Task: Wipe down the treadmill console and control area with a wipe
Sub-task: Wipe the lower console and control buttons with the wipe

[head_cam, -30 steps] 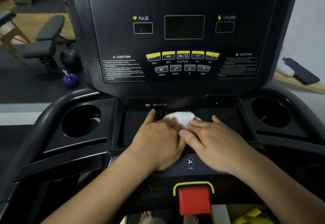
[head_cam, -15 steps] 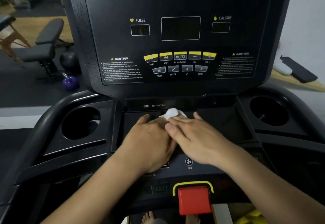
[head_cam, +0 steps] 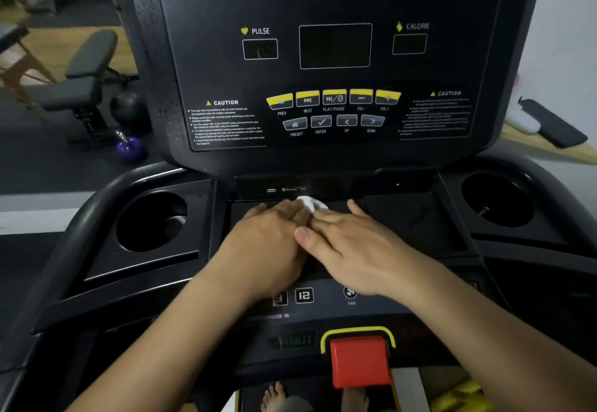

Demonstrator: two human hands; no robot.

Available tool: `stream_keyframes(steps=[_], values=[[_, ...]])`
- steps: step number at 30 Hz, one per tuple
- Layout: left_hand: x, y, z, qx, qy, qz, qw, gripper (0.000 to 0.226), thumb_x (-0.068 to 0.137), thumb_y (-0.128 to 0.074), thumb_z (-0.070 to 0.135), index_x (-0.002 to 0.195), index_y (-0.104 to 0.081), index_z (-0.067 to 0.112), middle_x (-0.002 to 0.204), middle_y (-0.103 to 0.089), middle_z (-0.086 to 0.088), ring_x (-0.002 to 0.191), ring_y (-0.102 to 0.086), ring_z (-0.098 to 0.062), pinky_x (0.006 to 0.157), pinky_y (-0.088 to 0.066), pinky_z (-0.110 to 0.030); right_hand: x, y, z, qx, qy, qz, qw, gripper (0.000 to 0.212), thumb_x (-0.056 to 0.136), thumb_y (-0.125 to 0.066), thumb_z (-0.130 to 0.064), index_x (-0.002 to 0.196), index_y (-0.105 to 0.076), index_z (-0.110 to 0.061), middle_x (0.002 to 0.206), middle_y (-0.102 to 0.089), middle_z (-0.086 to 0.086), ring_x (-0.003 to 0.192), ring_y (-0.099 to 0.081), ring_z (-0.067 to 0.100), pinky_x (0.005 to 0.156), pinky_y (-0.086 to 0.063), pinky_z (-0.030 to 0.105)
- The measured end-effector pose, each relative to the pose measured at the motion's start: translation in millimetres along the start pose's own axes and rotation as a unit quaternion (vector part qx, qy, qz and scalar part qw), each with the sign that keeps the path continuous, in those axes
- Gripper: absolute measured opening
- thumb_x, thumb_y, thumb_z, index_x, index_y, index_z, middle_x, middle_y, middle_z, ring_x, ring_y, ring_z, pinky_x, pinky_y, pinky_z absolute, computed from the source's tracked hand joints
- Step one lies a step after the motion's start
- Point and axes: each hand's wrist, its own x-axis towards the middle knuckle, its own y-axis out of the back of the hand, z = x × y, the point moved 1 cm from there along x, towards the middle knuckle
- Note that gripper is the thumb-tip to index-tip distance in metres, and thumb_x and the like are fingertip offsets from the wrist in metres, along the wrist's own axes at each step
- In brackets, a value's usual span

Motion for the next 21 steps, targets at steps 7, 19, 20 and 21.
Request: stream_keyframes(steps=[7,19,20,21], values=[[-2.7,-0.2,13.4,-0.094,-0.042,-0.005,0.995,0.049,0.082,-0.023,0.03,0.112,-0.059,0.016,0.107,-0.067,-0.002,0.099,-0.062,-0.025,0.095,-0.044,-0.035,-32.9,5.0,8.9,-0.063,0.006,0.006,0.998,0.086,0.082,0.006,-0.073,0.123,-0.058,-0.032,0.14,-0.05,-0.019,0.13,-0.039,-0.002,0.12,0.001,0.045],[31.4,-8.4,47.7,-0.059,-0.02,-0.074,0.995,0.089,0.078,0.006,0.048,0.15,-0.033,0.016,0.157,-0.035,-0.005,0.145,-0.028,-0.016,0.122,-0.009,-0.043,-55.8,2.7,48.3,-0.131,-0.011,0.057,0.99,0.093,0.084,0.016,-0.072,0.142,-0.044,-0.032,0.151,-0.033,-0.021,0.144,-0.002,-0.007,0.119,0.012,0.042],[24.7,-5.7,48.0,-0.06,-0.021,-0.059,0.996,0.086,0.079,0.005,0.047,0.142,-0.044,0.018,0.145,-0.049,-0.003,0.135,-0.042,-0.017,0.121,-0.013,-0.041,-58.9,2.6,48.9,-0.117,-0.009,0.067,0.991,0.094,0.085,0.016,-0.073,0.142,-0.045,-0.031,0.15,-0.036,-0.02,0.144,-0.003,-0.007,0.119,0.009,0.042],[19.5,-4.5,47.2,-0.059,-0.021,-0.045,0.997,0.081,0.081,0.003,0.047,0.135,-0.051,0.019,0.135,-0.057,-0.001,0.126,-0.05,-0.017,0.12,-0.016,-0.039,-62.1,3.4,49.7,-0.101,-0.01,0.083,0.991,0.094,0.085,0.015,-0.073,0.142,-0.047,-0.029,0.148,-0.039,-0.02,0.144,-0.006,-0.007,0.12,0.006,0.042]])
